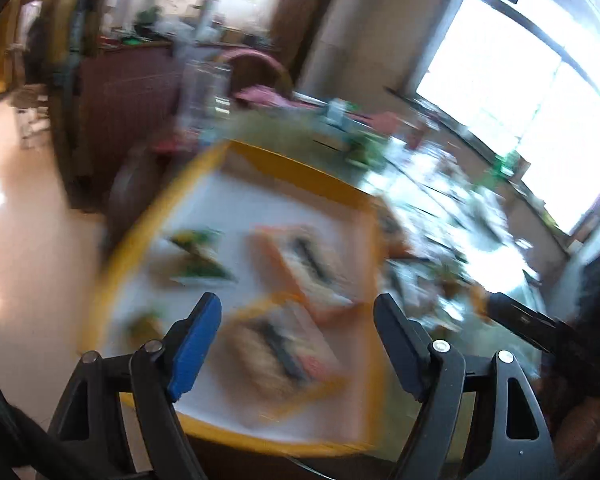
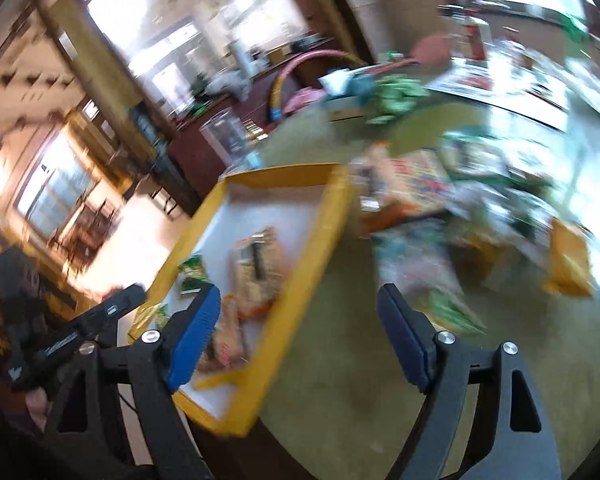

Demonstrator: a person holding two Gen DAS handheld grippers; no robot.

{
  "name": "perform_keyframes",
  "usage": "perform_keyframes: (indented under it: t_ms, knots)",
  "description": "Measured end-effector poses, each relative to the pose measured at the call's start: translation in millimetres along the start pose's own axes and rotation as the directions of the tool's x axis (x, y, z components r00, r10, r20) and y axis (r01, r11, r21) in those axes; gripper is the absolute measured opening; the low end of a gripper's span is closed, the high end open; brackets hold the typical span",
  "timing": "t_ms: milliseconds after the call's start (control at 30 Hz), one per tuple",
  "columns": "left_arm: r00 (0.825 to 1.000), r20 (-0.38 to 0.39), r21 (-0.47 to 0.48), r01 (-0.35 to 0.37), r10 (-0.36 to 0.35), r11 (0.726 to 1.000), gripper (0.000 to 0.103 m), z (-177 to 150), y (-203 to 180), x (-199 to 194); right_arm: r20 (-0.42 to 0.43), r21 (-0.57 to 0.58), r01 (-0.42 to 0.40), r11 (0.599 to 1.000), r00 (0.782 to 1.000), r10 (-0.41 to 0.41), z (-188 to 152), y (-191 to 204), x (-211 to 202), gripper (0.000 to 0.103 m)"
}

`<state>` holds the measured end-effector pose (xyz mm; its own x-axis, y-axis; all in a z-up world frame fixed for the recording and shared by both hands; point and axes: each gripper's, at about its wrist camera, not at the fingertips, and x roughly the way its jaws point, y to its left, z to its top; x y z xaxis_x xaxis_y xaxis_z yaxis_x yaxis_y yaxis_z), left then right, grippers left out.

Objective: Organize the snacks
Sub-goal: 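Grasp another green pea bag with the left gripper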

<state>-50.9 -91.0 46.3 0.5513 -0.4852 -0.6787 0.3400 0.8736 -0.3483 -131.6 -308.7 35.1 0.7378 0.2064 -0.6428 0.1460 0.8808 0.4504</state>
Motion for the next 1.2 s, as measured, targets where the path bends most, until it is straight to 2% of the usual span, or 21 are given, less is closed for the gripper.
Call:
perform_keyframes:
  t_ms: [100,200,300,467,567,667,767,833,867,900,1000,1100,1200]
  knots:
    - [0.993,-0.080,0.039,0.093,-0.090,0.995,0.079,-10,-36,12,0.021,0.076,0.017,0.997,1.000,-0.018,-7,-38,-25,0.081]
    - [0.982,-0.144,0.062,0.135,-0.125,0.989,0.079,-18,-65,27,0.039,0.132,0.053,0.990,0.998,-0.058,-14,-67,-44,0.081]
    - [0.977,-0.169,0.088,0.148,-0.132,0.985,0.079,-23,-88,44,0.036,0.193,0.080,0.978,0.995,-0.089,-18,-92,-56,0.081]
    - [0.975,-0.214,0.203,0.111,-0.066,0.973,0.079,-29,-127,79,0.034,0.250,0.102,0.963,0.993,-0.115,-26,-125,-68,0.081]
    - [0.968,-0.249,0.286,0.098,-0.025,0.953,0.078,-29,-149,107,0.025,0.260,0.143,0.955,0.988,-0.155,-30,-136,-70,0.081]
    - [0.958,-0.286,0.340,0.087,0.015,0.936,0.078,-31,-164,136,0.016,0.270,0.140,0.953,0.989,-0.150,-34,-145,-71,0.081]
    - [0.937,-0.347,0.358,0.096,0.037,0.929,0.076,-32,-171,163,0.015,0.281,0.142,0.949,0.988,-0.152,-37,-154,-72,0.081]
    - [0.921,-0.388,0.347,0.116,0.029,0.931,0.058,-34,-172,174,0.010,0.295,0.144,0.944,0.988,-0.154,-38,-159,-72,0.081]
    - [0.932,-0.359,0.375,0.092,0.053,0.922,0.049,-36,-175,172,0.009,0.302,0.139,0.943,0.989,-0.148,-39,-161,-72,0.081]
    - [0.933,-0.354,0.388,0.090,0.058,0.917,0.040,-39,-176,170,0.008,0.302,0.135,0.944,0.989,-0.144,-39,-163,-72,0.081]
    - [0.924,-0.381,0.364,0.126,0.025,0.923,0.037,-47,-174,163,0.006,0.299,0.149,0.943,0.987,-0.158,-39,-166,-71,0.081]
    - [0.938,-0.345,0.362,0.105,0.028,0.926,0.036,-56,-167,147,-0.006,0.304,0.164,0.938,0.985,-0.171,-34,-170,-65,0.081]
    - [0.943,-0.333,0.318,0.113,-0.001,0.941,0.036,-62,-156,130,-0.021,0.292,0.191,0.937,0.981,-0.193,-26,-175,-59,0.081]
